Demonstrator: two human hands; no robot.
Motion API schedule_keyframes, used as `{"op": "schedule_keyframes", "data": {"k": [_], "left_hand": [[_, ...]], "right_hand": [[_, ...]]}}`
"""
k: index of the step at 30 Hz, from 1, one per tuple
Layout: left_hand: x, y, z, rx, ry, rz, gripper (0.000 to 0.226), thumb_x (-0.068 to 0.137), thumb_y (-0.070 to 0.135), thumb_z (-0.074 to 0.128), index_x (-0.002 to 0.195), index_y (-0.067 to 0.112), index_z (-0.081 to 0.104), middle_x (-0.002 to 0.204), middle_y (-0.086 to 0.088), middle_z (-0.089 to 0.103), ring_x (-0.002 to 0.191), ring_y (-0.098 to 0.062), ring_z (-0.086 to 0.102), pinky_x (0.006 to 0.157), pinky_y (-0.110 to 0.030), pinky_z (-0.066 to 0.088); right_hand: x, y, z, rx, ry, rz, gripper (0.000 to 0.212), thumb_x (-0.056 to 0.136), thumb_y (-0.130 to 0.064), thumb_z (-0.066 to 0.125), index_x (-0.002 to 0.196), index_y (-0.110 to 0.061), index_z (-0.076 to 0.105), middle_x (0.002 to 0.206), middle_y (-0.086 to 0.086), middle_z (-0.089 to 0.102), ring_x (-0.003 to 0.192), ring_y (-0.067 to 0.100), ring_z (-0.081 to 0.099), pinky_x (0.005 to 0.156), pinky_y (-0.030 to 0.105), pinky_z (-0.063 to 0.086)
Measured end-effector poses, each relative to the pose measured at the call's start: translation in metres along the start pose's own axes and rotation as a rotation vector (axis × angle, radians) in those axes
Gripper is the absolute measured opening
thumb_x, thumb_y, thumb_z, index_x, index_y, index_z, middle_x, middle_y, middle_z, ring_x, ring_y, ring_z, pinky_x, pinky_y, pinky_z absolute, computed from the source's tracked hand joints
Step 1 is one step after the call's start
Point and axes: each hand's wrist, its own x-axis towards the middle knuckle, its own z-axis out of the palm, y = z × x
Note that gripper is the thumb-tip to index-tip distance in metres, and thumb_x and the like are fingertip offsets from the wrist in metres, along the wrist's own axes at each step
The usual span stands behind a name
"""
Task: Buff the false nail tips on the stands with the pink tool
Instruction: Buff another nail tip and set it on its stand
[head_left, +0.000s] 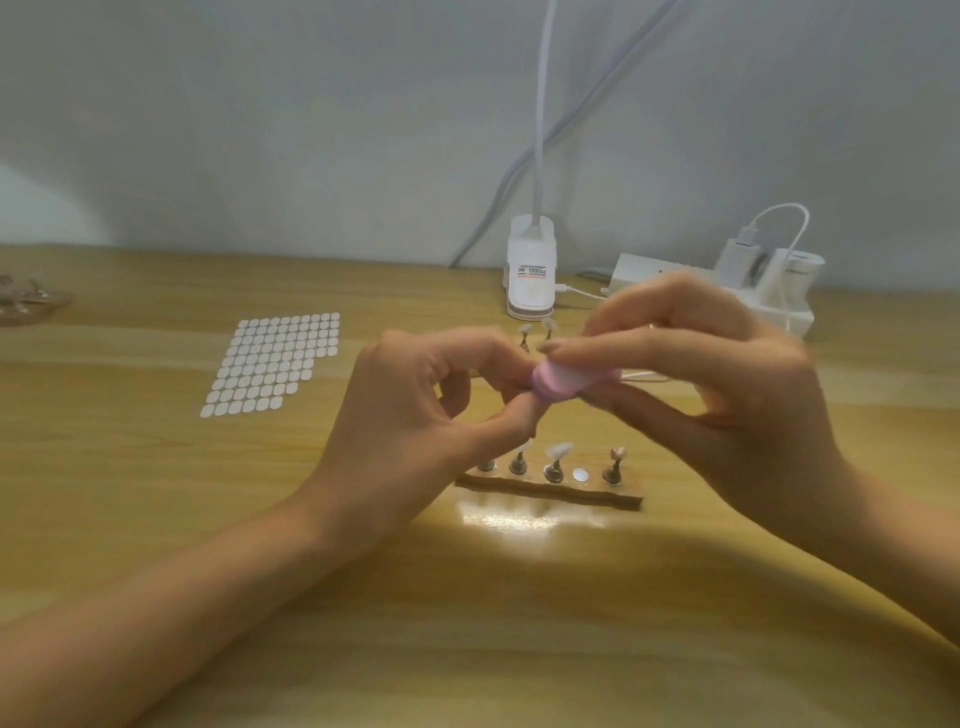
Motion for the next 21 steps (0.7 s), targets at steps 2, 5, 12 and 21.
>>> {"op": "schedule_keyframes", "data": {"k": [2, 5, 12, 21], "left_hand": [[-0.001, -0.001, 0.001, -0.01, 0.003, -0.012, 0.002, 0.079, 0.027, 0.077, 0.08, 0.025, 0.077, 0.069, 0.011, 0.07, 0.055, -0.024, 0.038, 0.055, -0.031, 0.038], [0.0, -0.001, 0.001, -0.021, 0.009, -0.024, 0.003, 0.08, 0.027, 0.076, 0.079, 0.029, 0.076, 0.067, 0.013, 0.069, 0.058, -0.029, 0.039, 0.058, -0.035, 0.039], [0.0, -0.001, 0.001, -0.029, -0.001, -0.018, 0.002, 0.08, 0.027, 0.076, 0.08, 0.025, 0.077, 0.067, 0.011, 0.07, 0.057, -0.025, 0.039, 0.055, -0.031, 0.037], [0.005, -0.006, 0.003, -0.077, -0.073, -0.047, 0.003, 0.096, 0.02, 0.065, 0.094, 0.022, 0.065, 0.087, 0.014, 0.077, 0.083, -0.003, 0.07, 0.072, -0.018, 0.053]], "right_hand": [[0.0, 0.003, -0.002, -0.031, 0.028, 0.062, 0.022, 0.091, -0.01, 0.069, 0.113, -0.012, 0.068, 0.099, 0.011, 0.064, 0.093, 0.015, 0.064, 0.081, 0.031, 0.053], [0.001, 0.002, -0.004, 0.002, 0.048, 0.058, 0.022, 0.092, -0.009, 0.07, 0.114, -0.011, 0.068, 0.099, 0.01, 0.063, 0.093, 0.015, 0.064, 0.082, 0.03, 0.052], [0.001, 0.002, -0.003, -0.014, 0.045, 0.068, 0.022, 0.091, -0.011, 0.07, 0.113, -0.012, 0.067, 0.098, 0.01, 0.063, 0.092, 0.018, 0.064, 0.081, 0.033, 0.053], [-0.008, 0.031, -0.007, 0.01, 0.116, 0.278, 0.018, 0.092, -0.029, 0.066, 0.109, -0.025, 0.07, 0.101, 0.007, 0.066, 0.095, 0.025, 0.064, 0.083, 0.046, 0.053]]}}
